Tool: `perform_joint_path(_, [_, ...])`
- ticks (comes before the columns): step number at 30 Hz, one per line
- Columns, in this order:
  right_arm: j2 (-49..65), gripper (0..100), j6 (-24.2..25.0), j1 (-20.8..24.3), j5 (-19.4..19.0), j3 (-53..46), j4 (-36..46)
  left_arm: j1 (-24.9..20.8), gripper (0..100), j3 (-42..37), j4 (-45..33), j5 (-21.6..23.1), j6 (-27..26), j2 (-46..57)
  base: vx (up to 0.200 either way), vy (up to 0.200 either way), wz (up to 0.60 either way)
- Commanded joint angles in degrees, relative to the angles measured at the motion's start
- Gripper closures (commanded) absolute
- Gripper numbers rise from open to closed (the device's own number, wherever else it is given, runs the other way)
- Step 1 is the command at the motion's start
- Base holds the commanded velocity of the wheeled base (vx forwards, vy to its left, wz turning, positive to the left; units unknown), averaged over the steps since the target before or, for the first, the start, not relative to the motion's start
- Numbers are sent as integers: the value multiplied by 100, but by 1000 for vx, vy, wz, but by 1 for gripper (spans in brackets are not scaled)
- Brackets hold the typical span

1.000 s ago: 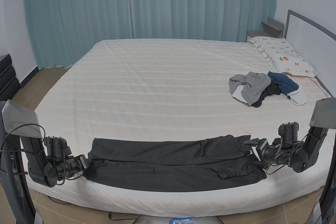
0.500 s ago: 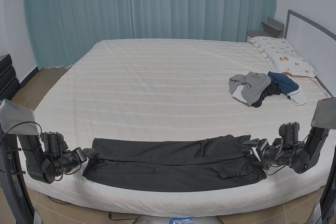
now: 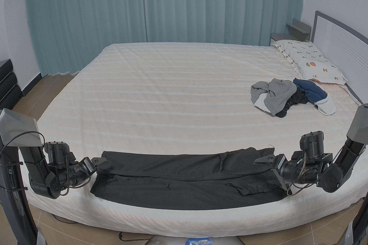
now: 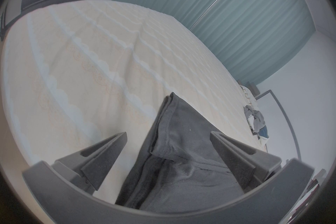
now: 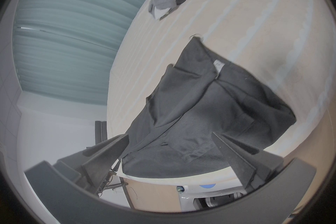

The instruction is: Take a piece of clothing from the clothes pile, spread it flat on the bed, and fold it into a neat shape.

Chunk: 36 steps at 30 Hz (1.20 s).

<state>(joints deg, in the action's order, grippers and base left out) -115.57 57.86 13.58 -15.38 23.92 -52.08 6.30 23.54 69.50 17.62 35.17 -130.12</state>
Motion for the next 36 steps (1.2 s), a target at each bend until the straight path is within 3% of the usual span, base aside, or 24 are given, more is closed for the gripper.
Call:
perform_joint_path(1, [69,0,41,365,167,342,506,-15,0,19,11,207,183,-13,0,0,0])
perform_joint_path(6, [25,0,68,409,378,166,541,-33,0,-16,64,207,183,-31,0,0,0])
perform_joint_path(14, [-352,0,490,400,440,-1,374,-77,0,-34,73,207,174,-66,-200,0,0])
perform_joint_path(23, [-599,0,525,391,563,-238,-523,-77,0,19,81,190,166,-127,0,0,0])
perform_joint_path(28, [-827,0,604,409,958,-36,-575,-77,0,37,81,190,174,-145,0,0,0])
perform_joint_path(36, [-959,0,824,426,1152,183,-681,-77,0,63,73,181,174,-154,0,0,0])
